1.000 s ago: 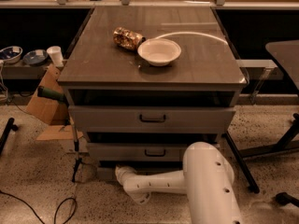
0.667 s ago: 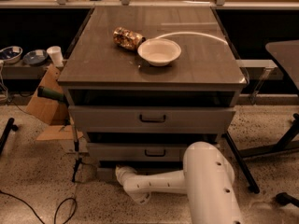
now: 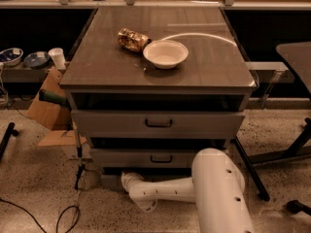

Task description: Open bottom drawer

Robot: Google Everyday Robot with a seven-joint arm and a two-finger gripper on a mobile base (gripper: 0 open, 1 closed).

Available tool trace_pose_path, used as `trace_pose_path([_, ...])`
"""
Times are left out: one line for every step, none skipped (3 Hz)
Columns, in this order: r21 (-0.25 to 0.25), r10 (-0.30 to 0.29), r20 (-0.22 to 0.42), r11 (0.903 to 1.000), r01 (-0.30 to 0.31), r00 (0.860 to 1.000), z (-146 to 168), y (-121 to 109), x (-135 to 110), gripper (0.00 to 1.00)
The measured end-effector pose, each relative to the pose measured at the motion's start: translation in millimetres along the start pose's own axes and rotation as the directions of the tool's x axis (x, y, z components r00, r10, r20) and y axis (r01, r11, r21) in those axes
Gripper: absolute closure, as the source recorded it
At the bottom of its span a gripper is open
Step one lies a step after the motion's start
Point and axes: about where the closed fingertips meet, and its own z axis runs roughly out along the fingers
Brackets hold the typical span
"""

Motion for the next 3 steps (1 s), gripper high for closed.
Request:
trace_pose_path([-0.029, -0.011, -0.051, 0.9995, 0.009, 0.999, 10, 7, 9, 1.0])
trace_pose_path([-0.063, -0.036, -0.094, 0.9976, 0.031, 0.995, 19, 15, 13, 1.0])
trace_pose_path([-0.101, -0.082, -0.147, 0.9925, 0.068, 0.986, 26, 24, 21, 1.0])
